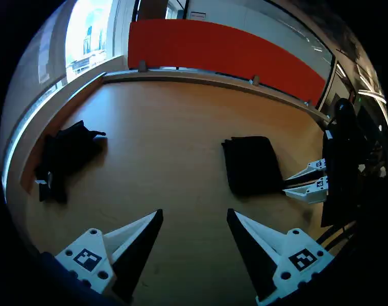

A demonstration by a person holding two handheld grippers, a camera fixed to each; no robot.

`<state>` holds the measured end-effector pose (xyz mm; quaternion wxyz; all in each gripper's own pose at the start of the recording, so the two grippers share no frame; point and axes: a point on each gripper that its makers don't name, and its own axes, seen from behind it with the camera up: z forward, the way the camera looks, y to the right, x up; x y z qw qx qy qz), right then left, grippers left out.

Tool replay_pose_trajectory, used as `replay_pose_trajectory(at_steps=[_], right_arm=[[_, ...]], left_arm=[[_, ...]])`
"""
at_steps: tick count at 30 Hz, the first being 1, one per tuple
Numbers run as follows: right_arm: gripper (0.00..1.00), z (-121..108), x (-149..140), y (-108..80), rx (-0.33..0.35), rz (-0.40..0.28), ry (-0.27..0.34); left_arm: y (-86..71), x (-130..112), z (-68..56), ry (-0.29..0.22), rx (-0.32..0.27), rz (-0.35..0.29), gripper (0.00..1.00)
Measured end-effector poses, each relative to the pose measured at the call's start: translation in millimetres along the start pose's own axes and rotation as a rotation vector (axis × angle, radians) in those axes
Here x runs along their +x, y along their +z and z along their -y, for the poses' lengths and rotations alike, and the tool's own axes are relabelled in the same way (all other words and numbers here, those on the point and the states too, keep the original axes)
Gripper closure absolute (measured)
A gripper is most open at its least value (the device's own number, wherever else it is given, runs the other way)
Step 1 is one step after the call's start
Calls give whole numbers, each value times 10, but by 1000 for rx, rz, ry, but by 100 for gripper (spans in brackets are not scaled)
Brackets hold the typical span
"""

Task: Fold towel

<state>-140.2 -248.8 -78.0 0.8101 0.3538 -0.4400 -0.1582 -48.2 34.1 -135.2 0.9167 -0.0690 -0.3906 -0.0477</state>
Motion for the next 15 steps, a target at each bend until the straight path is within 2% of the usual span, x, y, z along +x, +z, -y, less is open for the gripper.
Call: replay_pose_trajectory(at_steps=[7, 15], right_arm=[[92, 12, -12, -9, -1, 2, -17], [97, 17, 69, -60, -3, -17, -45]], left_arm=[[-2, -11, 2, -2, 2, 2, 7], [-1, 0, -7, 0, 1, -2, 7]])
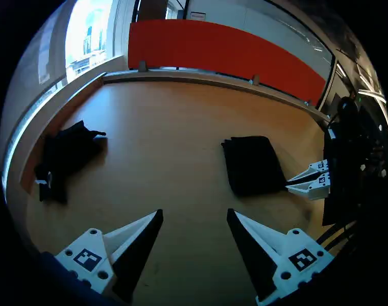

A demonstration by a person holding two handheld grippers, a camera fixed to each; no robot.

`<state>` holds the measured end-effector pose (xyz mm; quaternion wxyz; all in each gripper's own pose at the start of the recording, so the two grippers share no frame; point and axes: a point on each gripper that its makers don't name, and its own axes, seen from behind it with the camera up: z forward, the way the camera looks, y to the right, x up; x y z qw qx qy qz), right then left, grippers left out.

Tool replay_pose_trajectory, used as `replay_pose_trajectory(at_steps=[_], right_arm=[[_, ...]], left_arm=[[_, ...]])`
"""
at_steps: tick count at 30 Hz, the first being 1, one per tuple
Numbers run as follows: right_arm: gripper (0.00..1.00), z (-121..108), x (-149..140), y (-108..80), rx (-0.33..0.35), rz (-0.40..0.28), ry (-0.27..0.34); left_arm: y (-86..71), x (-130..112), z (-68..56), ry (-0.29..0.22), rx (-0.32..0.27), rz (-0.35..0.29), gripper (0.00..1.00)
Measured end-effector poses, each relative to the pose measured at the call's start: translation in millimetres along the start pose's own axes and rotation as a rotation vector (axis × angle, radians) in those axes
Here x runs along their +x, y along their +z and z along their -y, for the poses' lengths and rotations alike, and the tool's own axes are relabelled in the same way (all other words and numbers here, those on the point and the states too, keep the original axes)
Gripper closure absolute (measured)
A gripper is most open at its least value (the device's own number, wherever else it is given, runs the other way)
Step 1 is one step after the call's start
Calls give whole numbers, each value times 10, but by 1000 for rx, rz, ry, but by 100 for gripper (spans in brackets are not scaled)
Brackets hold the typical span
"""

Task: Fold towel

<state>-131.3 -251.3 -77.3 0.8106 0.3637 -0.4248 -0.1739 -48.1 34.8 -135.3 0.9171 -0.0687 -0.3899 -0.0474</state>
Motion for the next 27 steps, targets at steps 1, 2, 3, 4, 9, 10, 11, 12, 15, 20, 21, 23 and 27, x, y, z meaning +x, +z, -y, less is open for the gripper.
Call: replay_pose_trajectory(at_steps=[1, 2, 3, 4, 9, 10, 11, 12, 15, 20, 21, 23, 27], right_arm=[[97, -9, 24, -13, -3, -5, -3], [97, -18, 48, -25, -6, -9, -6], [97, -29, 78, -41, -9, -15, -10], [97, -39, 112, -60, -11, -20, -14], [97, -102, 339, -177, -26, -56, -39], [97, -117, 402, -205, -29, -65, -43], [97, -132, 465, -233, -32, -75, -47], [97, -150, 539, -266, -36, -86, -52], [97, -210, 761, -366, -49, -118, -65], [97, -297, 1101, -543, -68, -169, -90], [97, -316, 1169, -582, -71, -180, -95], [97, -347, 1277, -649, -77, -197, -100], [97, -421, 1454, -791, -92, -225, -104]], left_arm=[[1, 3, -2, 0, -1, -1, 7], [2, 6, -5, 0, -2, -1, 7], [4, 10, -8, 0, -3, -2, 7], [5, 16, -11, -1, -4, -3, 7], [9, 52, -35, 0, -9, -9, 7], [7, 62, -40, 1, -11, -11, 7], [6, 72, -45, 2, -12, -13, 7], [5, 84, -49, 2, -14, -15, 7], [3, 121, -57, 3, -17, -23, 7], [-4, 186, -70, 7, -21, -36, 7], [-7, 200, -72, 8, -21, -39, 7], [-14, 228, -74, 11, -23, -45, 7], [-23, 285, -82, 14, -27, -57, 7]])
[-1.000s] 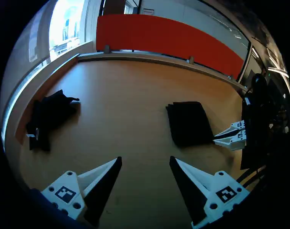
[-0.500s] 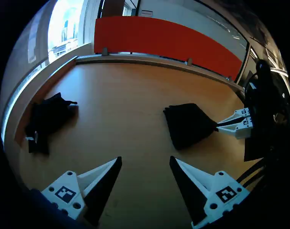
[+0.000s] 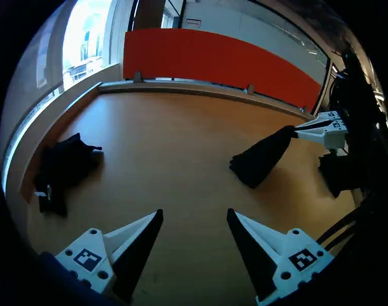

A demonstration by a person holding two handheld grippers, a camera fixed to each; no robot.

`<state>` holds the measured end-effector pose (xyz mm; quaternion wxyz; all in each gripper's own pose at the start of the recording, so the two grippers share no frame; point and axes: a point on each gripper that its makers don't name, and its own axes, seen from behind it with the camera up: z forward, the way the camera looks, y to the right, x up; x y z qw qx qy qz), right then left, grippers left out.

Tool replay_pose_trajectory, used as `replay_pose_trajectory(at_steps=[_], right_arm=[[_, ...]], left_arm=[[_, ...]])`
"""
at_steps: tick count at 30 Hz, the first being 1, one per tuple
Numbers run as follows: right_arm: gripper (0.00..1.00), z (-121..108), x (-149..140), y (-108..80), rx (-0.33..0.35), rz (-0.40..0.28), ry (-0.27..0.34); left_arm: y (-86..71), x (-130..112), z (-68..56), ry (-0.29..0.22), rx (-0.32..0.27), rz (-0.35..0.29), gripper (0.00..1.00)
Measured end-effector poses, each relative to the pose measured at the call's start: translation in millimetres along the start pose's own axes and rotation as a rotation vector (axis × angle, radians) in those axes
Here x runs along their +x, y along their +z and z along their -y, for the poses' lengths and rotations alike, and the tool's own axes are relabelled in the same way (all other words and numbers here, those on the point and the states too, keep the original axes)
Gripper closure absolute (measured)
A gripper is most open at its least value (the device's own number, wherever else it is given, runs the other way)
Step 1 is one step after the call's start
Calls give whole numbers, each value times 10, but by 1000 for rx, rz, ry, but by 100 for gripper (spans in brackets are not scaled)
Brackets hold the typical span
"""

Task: Fold towel

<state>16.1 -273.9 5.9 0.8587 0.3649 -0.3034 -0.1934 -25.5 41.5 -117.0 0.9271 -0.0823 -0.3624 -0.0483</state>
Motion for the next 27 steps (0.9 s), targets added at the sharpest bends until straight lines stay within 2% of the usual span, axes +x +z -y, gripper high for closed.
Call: replay_pose_trajectory(at_steps=[9, 27], right_arm=[[97, -214, 155, -190, -36, -27, 7], [97, -793, 77, -606, -109, -36, 43]], left_arm=[[0, 86, -24, 7, -8, -15, 7], [53, 158, -136, 27, -28, -12, 7]])
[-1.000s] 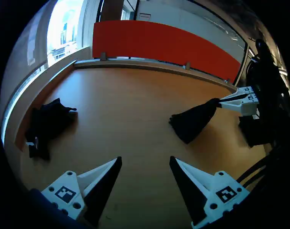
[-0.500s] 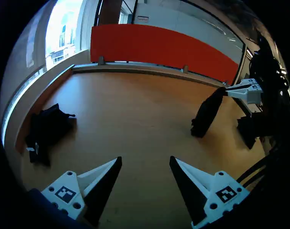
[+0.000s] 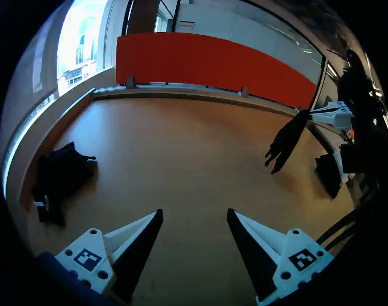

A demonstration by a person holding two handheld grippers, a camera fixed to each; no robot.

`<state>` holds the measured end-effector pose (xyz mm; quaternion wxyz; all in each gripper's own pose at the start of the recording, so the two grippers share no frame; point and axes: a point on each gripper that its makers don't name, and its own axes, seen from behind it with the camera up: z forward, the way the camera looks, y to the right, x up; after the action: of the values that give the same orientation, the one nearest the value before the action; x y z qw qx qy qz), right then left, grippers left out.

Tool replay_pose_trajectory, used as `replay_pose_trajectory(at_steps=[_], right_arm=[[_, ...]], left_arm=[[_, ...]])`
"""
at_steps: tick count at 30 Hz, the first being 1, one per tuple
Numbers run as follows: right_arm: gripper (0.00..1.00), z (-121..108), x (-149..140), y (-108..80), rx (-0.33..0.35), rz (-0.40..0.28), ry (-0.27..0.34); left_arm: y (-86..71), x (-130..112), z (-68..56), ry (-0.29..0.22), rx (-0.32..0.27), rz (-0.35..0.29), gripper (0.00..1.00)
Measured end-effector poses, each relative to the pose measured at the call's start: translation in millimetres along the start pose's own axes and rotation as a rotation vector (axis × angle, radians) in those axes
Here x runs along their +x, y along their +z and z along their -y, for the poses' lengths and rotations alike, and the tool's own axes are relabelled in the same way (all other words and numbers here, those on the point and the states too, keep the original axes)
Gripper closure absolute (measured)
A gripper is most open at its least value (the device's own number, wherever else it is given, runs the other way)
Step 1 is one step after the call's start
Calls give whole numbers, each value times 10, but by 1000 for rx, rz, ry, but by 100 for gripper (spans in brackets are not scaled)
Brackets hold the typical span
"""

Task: Fold towel

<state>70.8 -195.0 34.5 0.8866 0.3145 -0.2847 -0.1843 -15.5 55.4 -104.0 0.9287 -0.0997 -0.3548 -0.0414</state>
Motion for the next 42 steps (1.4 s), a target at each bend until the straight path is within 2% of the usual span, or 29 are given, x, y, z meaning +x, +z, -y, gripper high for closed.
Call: replay_pose_trajectory(at_steps=[9, 17, 27, 42], right_arm=[[97, -428, -73, -199, -47, 4, 8], [97, -826, -208, -389, -90, 11, 40], [97, -1311, -452, -641, -133, 36, 74], [97, -2011, -893, -1071, -219, 101, 86]], left_arm=[[40, 14, -61, 6, -7, 6, 7], [58, 19, -83, 9, -5, 14, 7], [71, 22, -80, 12, 5, 22, 7], [71, 17, -106, 26, 12, 33, 7]])
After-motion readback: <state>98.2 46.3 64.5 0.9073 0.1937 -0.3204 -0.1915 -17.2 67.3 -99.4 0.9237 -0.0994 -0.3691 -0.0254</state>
